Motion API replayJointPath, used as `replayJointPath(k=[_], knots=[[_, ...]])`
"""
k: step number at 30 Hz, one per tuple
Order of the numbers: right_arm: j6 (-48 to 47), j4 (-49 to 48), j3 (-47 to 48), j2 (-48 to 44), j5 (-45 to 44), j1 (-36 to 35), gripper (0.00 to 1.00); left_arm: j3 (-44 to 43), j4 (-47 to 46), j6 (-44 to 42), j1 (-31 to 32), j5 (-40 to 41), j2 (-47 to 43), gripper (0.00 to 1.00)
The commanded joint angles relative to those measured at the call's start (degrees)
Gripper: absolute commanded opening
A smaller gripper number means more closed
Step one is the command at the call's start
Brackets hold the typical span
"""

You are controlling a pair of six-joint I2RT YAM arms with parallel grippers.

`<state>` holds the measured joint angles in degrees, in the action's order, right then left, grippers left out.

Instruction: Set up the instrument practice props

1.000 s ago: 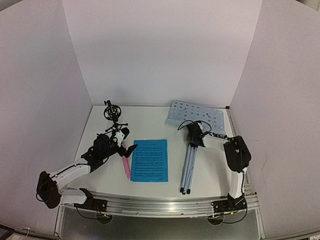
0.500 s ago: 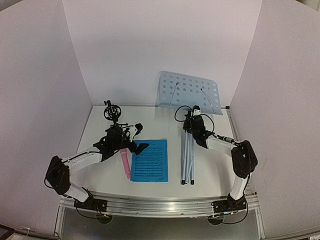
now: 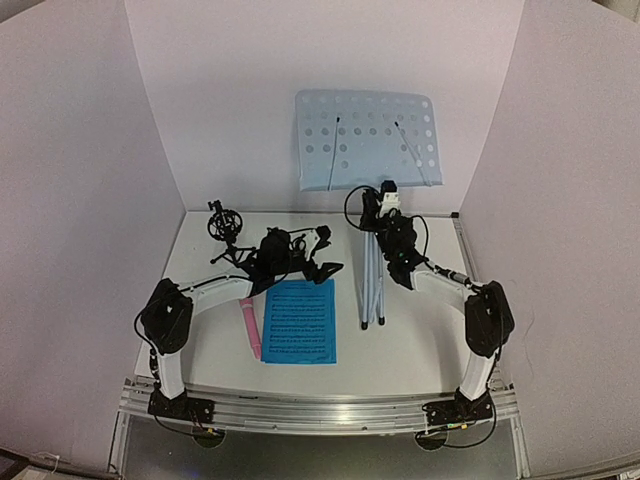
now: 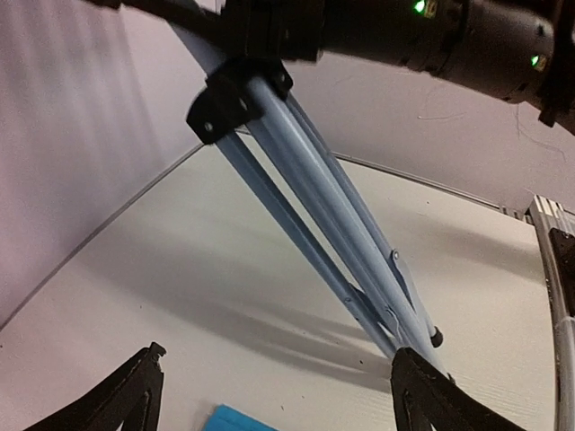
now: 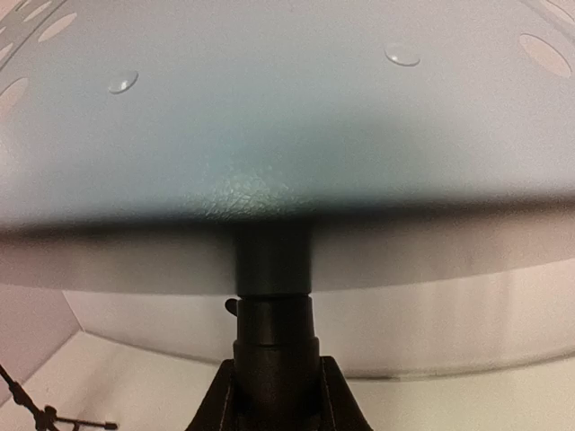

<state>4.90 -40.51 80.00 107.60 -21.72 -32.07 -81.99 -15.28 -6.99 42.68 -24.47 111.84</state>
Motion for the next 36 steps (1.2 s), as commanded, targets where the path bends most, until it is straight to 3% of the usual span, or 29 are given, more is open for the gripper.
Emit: replayJointPath(k=[1, 10, 15, 21, 25, 36], knots=[[-6.82, -31.26, 9.84, -2.61, 3.01, 0.38, 0.00, -6.46, -7.45, -3.44, -0.15, -1.45, 4.12, 0.89], [-10.67, -37.34, 7.10, -0.05, 8.83, 1.74, 0.00, -11.26, -13.91, -9.63, -0.32, -2.02, 10.16, 0.87], [-14.36, -37.62, 4.41, 0.72, 7.80, 1.76, 0.00, -18.33, -16.74, -6.78, -0.18, -1.49, 16.90, 0.82], [-7.57, -39.98, 0.21, -0.15, 13.98, 3.05, 0.00, -20.19, -22.39, -7.45, -0.42, -0.71, 20.74, 0.76], [-6.34, -41.70, -3.21, -2.93, 16.58, 3.16, 0.00, -21.25, -20.80, -9.56, -0.67, -2.80, 21.84, 0.72], [-2.91, -43.12, -12.93, -8.88, 18.25, 3.40, 0.00, -33.75, -16.75, -4.19, -0.58, -8.37, 29.95, 0.68]])
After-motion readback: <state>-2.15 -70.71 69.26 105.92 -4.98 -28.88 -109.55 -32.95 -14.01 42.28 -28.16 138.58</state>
